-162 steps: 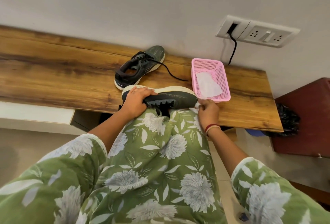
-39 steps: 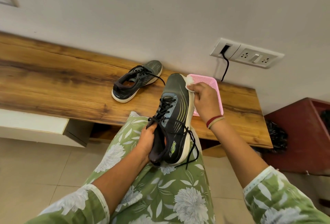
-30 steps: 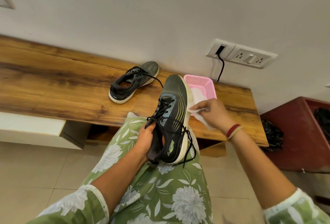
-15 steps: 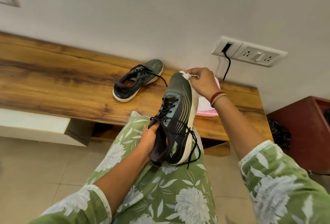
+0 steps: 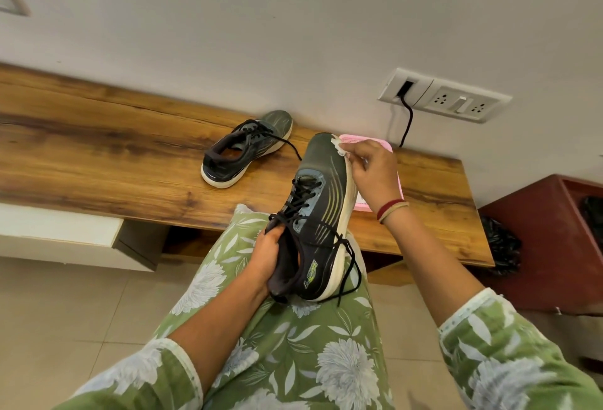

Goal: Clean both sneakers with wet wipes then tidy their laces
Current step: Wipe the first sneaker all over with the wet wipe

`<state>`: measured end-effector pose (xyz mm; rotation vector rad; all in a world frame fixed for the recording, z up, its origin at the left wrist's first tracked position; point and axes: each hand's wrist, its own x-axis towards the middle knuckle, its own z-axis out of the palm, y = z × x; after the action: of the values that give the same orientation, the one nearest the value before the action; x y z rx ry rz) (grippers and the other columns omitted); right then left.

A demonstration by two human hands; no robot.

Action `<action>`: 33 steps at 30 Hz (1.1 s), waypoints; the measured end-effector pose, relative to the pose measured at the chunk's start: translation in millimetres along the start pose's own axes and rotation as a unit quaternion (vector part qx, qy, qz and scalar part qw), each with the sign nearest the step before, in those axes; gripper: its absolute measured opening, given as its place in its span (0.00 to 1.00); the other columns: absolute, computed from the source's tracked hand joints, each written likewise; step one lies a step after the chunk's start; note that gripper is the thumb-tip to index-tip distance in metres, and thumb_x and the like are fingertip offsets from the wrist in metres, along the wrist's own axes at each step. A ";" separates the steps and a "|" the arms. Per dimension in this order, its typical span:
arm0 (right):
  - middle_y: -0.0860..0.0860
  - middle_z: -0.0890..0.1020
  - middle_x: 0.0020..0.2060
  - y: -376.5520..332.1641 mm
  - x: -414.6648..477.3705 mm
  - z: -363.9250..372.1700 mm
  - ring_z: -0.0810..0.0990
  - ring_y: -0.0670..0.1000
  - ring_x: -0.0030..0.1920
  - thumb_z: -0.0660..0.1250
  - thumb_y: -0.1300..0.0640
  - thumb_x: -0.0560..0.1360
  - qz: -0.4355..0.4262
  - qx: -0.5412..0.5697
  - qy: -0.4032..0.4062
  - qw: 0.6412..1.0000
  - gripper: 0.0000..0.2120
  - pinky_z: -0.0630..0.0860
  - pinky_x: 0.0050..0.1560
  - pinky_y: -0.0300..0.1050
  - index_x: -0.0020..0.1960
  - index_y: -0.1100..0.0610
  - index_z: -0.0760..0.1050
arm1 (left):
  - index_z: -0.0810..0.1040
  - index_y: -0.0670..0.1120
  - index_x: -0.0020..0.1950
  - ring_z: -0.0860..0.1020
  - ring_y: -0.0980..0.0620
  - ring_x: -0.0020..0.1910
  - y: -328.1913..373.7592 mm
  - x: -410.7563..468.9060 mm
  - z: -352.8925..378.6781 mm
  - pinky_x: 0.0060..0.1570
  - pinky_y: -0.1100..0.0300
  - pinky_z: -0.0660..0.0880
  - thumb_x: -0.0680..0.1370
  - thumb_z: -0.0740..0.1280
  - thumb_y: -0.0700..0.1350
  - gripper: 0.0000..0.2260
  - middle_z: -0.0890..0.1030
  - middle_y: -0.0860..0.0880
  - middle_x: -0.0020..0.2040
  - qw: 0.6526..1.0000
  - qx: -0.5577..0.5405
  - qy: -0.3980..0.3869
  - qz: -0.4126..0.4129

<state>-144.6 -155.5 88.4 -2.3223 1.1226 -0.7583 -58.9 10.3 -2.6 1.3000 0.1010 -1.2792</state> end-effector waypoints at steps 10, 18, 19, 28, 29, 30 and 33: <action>0.53 0.77 0.45 -4.1 -101.1 18.4 0.71 0.51 0.47 0.66 0.68 0.72 0.009 -0.083 0.026 0.996 0.17 0.67 0.46 0.41 0.60 0.58 0.78 | 0.79 0.43 0.55 0.81 0.43 0.47 4.1 -2.3 0.8 0.45 0.54 0.76 0.81 0.58 0.46 0.13 0.84 0.41 0.47 0.997 -0.066 0.019 -0.024; 0.46 0.77 0.46 -6.3 -84.6 -9.1 0.75 0.49 0.49 0.66 0.63 0.75 0.075 0.042 0.047 0.995 0.11 0.76 0.52 0.46 0.55 0.52 0.78 | 0.79 0.41 0.57 0.81 0.40 0.49 3.7 0.5 -2.9 0.48 0.51 0.76 0.80 0.60 0.45 0.12 0.83 0.39 0.50 0.999 -0.031 0.023 -0.018; 0.46 0.79 0.46 -10.2 -65.2 -15.2 0.76 0.47 0.49 0.66 0.62 0.75 0.059 0.045 0.074 0.994 0.10 0.76 0.51 0.41 0.55 0.53 0.79 | 0.79 0.40 0.56 0.81 0.40 0.48 2.7 0.6 -2.5 0.48 0.51 0.77 0.80 0.60 0.44 0.12 0.83 0.39 0.50 0.999 -0.021 0.018 -0.017; 0.53 0.82 0.54 -9.6 36.3 16.3 0.79 0.53 0.53 0.62 0.63 0.77 0.049 -0.054 -0.075 0.995 0.13 0.75 0.57 0.47 0.57 0.55 0.80 | 0.78 0.39 0.57 0.81 0.42 0.45 4.6 -0.4 1.2 0.41 0.55 0.76 0.80 0.60 0.43 0.11 0.83 0.39 0.48 0.999 -0.038 0.021 -0.016; 0.53 0.82 0.54 -8.4 31.4 16.3 0.79 0.53 0.54 0.62 0.63 0.77 0.057 -0.049 -0.063 0.995 0.13 0.75 0.57 0.46 0.57 0.55 0.80 | 0.78 0.39 0.56 0.81 0.42 0.44 5.3 -1.0 1.8 0.41 0.55 0.76 0.80 0.60 0.43 0.11 0.83 0.39 0.47 0.999 -0.041 0.023 -0.015; 0.53 0.81 0.54 -7.3 24.9 14.9 0.79 0.53 0.54 0.61 0.63 0.77 0.061 -0.041 -0.048 0.996 0.13 0.74 0.56 0.45 0.57 0.56 0.80 | 0.78 0.39 0.54 0.81 0.43 0.43 5.3 -1.8 2.1 0.40 0.55 0.76 0.80 0.60 0.42 0.10 0.83 0.39 0.46 0.999 -0.041 0.022 -0.013; 0.53 0.80 0.55 -3.0 1.5 10.1 0.77 0.50 0.54 0.62 0.62 0.77 0.077 -0.015 -0.019 0.997 0.13 0.71 0.55 0.38 0.59 0.56 0.79 | 0.77 0.39 0.54 0.81 0.42 0.42 4.4 -3.0 4.1 0.42 0.54 0.77 0.80 0.59 0.41 0.10 0.82 0.39 0.46 0.999 -0.027 0.024 -0.014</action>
<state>-135.7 -153.4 83.0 -2.2338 1.2868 -0.6414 -59.1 8.1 3.7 1.2869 0.1871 -1.2623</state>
